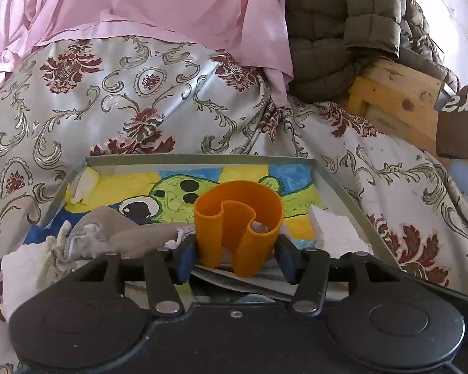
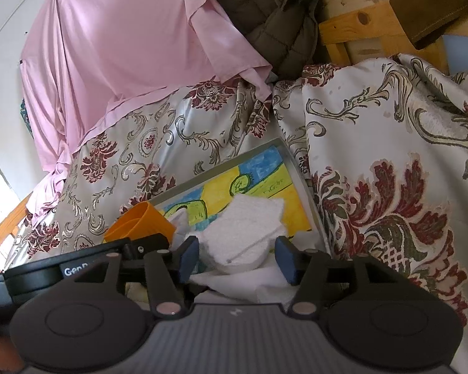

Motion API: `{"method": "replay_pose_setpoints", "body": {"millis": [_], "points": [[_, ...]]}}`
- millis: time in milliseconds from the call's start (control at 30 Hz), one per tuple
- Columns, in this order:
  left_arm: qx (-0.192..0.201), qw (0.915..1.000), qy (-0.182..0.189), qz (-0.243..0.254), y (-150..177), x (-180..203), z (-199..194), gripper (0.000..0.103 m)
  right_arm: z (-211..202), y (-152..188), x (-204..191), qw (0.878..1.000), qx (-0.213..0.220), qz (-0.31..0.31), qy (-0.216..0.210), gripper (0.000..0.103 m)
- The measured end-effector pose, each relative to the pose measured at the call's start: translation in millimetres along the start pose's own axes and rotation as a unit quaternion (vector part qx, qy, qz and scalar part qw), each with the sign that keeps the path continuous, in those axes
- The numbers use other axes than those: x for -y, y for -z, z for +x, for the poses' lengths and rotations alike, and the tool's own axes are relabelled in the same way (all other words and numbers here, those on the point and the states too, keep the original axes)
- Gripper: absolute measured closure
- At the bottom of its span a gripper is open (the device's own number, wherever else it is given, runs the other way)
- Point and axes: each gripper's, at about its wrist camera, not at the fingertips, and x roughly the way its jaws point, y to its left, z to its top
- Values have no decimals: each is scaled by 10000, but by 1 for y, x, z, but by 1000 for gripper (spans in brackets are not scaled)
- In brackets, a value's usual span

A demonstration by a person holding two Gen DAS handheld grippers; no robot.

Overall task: Organize soft objects
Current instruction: 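Lower the band and sponge into the tray and open both tools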

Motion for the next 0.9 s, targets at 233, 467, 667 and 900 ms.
{"method": "replay_pose_setpoints", "body": {"millis": [233, 467, 667, 900], "points": [[69, 10000, 2, -21, 2, -1, -4, 39, -5, -3, -1, 9999, 26, -87, 108, 39], [156, 9998, -75, 96, 4, 2, -11, 33, -18, -9, -3, 9991, 109, -249, 327, 29], [225, 9997, -83, 0, 3, 0, -22, 26, -33, -14, -7, 9978, 184, -358, 535, 23], [272, 9996, -65, -57, 5, -2, -42, 22, -55, -18, -15, 9961, 227, -518, 671, 16]]}}
